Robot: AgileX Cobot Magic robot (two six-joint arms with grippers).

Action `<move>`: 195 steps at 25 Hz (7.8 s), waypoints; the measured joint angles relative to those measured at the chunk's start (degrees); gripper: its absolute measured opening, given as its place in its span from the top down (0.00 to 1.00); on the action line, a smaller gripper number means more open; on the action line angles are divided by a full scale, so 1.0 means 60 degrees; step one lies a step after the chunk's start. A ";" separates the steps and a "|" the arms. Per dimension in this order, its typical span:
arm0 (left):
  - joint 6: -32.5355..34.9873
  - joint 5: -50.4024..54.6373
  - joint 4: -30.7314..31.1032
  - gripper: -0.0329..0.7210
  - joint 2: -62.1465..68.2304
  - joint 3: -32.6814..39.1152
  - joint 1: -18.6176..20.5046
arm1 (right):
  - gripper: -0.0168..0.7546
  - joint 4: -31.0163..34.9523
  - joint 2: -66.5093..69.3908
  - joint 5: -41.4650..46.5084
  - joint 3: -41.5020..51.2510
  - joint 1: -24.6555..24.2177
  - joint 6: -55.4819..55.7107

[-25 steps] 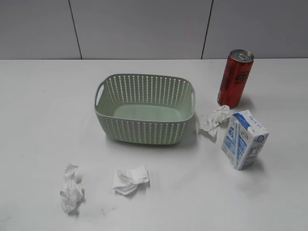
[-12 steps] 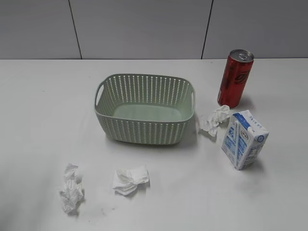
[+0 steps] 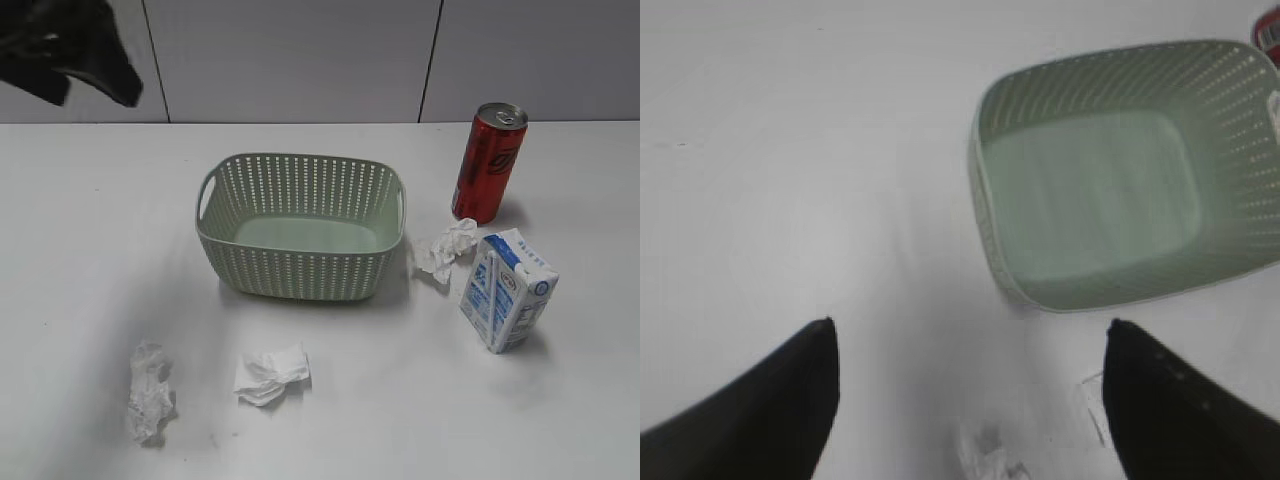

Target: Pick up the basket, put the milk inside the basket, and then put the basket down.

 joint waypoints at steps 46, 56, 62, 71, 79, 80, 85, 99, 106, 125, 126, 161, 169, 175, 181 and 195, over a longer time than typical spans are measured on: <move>-0.1729 -0.1062 0.0192 0.98 0.5486 -0.1964 -0.0738 | 0.24 0.0000 0.0000 0.0000 0.0000 0.0000 -0.0003; -0.2878 -0.0170 0.1204 0.98 0.4095 -0.1964 -0.0738 | 0.24 0.0000 0.0000 0.0000 0.0000 0.0000 -0.0003; -0.2985 -0.0137 0.1272 0.98 0.4085 -0.1964 -0.0738 | 0.24 0.0218 0.0000 -0.0114 -0.0026 0.0000 -0.0045; -0.3011 -0.0105 0.1270 0.98 0.4085 -0.1964 -0.0738 | 0.14 0.1062 0.2868 -0.4272 -0.0479 0.0000 -0.1329; -0.3011 -0.0048 0.1270 0.98 0.4085 -0.1964 -0.0738 | 0.14 0.1621 0.9217 -0.2210 -0.3553 0.0110 -0.2807; -0.3015 -0.0048 0.1270 0.98 0.4085 -0.1964 -0.0738 | 0.14 0.1604 1.0095 -0.1759 -0.3976 0.0214 -0.2807; -0.3015 -0.0041 0.1270 0.98 0.4085 -0.1964 -0.0738 | 0.15 0.1064 1.3109 -0.0476 -0.5632 0.1271 -0.2257; -0.3015 0.0027 0.1270 0.98 0.4085 -0.1964 -0.0738 | 0.16 0.0296 1.7315 -0.1754 -0.6179 0.2369 -0.0962; -0.3015 0.0086 0.1270 0.98 0.4085 -0.1964 -0.0738 | 0.33 0.0296 1.8100 -0.2016 -0.6179 0.2369 -0.0954; -0.3015 0.0086 0.1270 0.98 0.4085 -0.1964 -0.0738 | 0.57 0.0254 1.7819 0.1346 -0.9041 0.2369 -0.0945; -0.3015 0.0086 0.1270 0.98 0.4085 -0.1964 -0.0738 | 0.57 0.0254 1.7819 0.1446 -0.9474 0.2376 -0.0945; -0.3134 -0.0120 0.1315 0.98 0.4125 -0.1948 -0.0738 | 0.30 0.1459 2.2242 0.1695 -1.6159 0.4682 -0.0368; -0.3134 -0.0099 0.1315 0.98 0.4125 -0.1948 -0.0738 | 0.20 0.0971 2.0886 0.1695 -1.6385 0.4535 -0.0561; -0.3134 -0.0023 0.1296 0.98 0.4125 -0.1948 -0.0738 | 0.20 0.0727 1.8685 0.1643 -1.6216 0.3972 -0.0561; -0.3134 -0.0024 0.0986 0.98 0.4125 -0.1948 -0.0738 | 0.21 -0.0116 1.6317 0.1601 -1.2993 0.3727 -0.0614; -0.3134 -0.0032 0.0636 0.98 0.4125 -0.1948 -0.0738 | 0.21 -0.0406 0.9038 0.0614 -0.4141 0.3727 -0.0561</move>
